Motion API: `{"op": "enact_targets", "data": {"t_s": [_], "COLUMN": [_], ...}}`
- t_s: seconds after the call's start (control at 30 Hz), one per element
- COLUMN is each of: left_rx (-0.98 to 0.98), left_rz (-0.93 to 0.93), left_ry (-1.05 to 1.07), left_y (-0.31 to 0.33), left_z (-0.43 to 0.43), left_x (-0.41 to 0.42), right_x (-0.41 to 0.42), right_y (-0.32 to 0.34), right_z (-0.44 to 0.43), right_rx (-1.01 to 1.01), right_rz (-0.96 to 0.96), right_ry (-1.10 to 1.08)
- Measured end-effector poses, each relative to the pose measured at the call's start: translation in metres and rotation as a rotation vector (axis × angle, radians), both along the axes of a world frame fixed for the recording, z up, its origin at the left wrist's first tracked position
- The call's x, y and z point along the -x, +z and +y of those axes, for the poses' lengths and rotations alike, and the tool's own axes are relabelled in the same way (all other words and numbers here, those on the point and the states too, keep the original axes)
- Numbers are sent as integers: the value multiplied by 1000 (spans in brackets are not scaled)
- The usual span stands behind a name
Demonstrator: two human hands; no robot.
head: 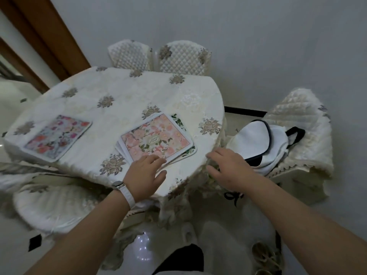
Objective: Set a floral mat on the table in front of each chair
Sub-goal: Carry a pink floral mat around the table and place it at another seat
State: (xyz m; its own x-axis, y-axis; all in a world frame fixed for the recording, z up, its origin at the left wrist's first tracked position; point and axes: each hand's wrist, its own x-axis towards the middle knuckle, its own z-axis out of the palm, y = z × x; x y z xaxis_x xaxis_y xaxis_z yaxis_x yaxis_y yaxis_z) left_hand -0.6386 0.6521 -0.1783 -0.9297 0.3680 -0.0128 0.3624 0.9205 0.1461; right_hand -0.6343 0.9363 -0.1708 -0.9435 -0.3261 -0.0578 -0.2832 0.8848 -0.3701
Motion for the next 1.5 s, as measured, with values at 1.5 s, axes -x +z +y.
{"op": "enact_targets", "data": {"t_s": [1.5], "left_rx": [-406], "left_rz": [-341], "left_ry": [1088], "left_y": [-138], "left_z": [-93], "left_x": [150], "right_x": [279], "right_y": [-132], "right_z": [-109], "right_rx": [-90], "right_rz": [-377], "right_ry": [120]}}
